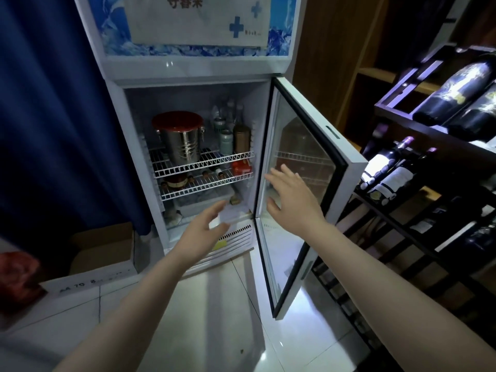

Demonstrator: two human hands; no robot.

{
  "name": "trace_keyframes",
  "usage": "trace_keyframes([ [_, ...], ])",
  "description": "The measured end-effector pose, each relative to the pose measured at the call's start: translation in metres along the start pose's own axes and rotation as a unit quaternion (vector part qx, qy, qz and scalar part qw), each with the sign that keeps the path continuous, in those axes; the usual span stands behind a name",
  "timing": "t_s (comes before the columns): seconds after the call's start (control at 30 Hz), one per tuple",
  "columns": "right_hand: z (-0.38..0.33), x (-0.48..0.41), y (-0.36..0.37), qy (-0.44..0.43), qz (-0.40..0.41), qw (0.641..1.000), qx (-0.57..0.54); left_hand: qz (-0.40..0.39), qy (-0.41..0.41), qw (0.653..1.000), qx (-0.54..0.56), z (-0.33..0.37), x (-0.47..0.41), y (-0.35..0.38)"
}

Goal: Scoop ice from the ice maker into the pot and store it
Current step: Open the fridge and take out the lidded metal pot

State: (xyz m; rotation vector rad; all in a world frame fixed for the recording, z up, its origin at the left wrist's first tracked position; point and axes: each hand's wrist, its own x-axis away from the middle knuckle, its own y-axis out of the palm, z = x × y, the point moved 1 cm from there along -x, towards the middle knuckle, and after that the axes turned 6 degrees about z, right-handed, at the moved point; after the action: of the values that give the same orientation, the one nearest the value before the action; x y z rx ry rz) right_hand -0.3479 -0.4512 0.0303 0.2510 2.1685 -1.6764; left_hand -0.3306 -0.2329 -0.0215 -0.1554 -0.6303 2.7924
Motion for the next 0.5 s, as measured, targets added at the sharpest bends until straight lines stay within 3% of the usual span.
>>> trace_keyframes([
  [0.5,-0.018,-0.201,0.096,0.05,-0.033,0.971,-0.231,0.132,-0.058,0.989,0.04,-0.031,-0.141,-0.093],
])
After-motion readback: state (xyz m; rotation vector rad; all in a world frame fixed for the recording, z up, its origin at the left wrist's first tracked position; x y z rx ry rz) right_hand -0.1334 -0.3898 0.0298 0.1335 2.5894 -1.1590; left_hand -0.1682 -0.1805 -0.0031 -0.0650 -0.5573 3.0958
